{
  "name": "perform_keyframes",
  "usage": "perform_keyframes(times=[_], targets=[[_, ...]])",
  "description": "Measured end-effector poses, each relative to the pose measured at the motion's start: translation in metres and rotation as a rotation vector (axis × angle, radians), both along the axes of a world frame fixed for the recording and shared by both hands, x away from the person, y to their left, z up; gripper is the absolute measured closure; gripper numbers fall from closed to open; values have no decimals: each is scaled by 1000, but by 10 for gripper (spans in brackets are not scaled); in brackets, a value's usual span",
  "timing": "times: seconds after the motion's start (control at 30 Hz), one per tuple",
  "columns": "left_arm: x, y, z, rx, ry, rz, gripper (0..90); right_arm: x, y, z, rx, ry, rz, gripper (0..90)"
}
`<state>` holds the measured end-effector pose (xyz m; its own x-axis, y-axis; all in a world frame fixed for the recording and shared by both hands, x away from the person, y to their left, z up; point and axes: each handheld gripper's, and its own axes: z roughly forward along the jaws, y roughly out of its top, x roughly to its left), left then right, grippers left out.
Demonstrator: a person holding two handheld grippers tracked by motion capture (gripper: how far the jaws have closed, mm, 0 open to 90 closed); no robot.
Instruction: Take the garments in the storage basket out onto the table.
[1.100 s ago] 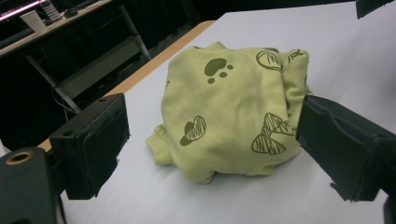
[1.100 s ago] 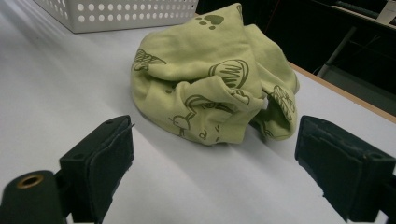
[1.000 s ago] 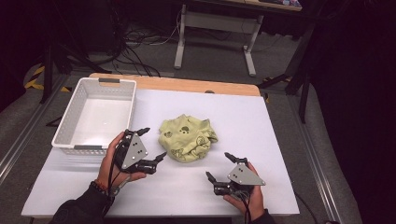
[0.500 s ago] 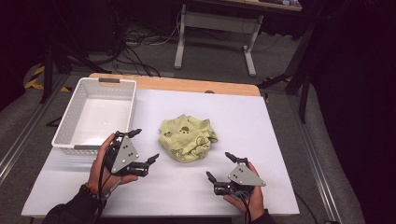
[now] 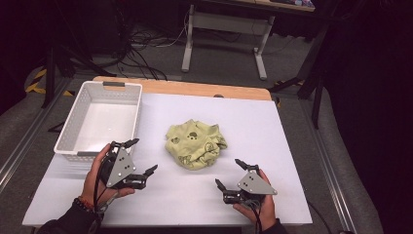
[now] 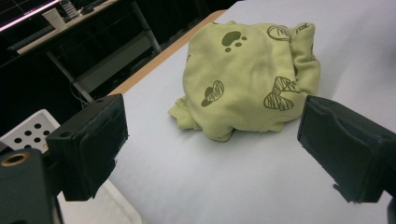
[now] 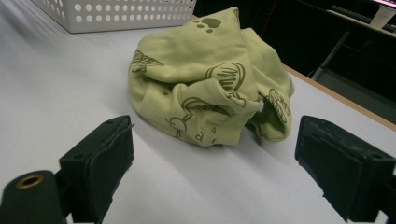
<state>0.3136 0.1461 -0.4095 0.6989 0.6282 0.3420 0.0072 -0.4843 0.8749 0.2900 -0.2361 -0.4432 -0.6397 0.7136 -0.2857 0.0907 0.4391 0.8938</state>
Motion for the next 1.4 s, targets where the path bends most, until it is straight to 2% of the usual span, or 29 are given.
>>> perform_keyframes(times=[0.6,0.97,1.13,1.27,1.4], targets=[[-8,27,-2,-3,6,40,86,-2,-1,1,1,-10,-12,122],[-10,40,-9,-4,30,55,83,-6,-8,1,6,-9,-35,122],[-13,46,-17,-8,54,59,80,-8,-13,1,7,-8,-51,120],[-16,51,-27,11,78,64,76,-9,-15,0,12,-3,-63,117],[-24,61,-42,-9,104,94,71,-9,-16,1,15,-6,-65,117]])
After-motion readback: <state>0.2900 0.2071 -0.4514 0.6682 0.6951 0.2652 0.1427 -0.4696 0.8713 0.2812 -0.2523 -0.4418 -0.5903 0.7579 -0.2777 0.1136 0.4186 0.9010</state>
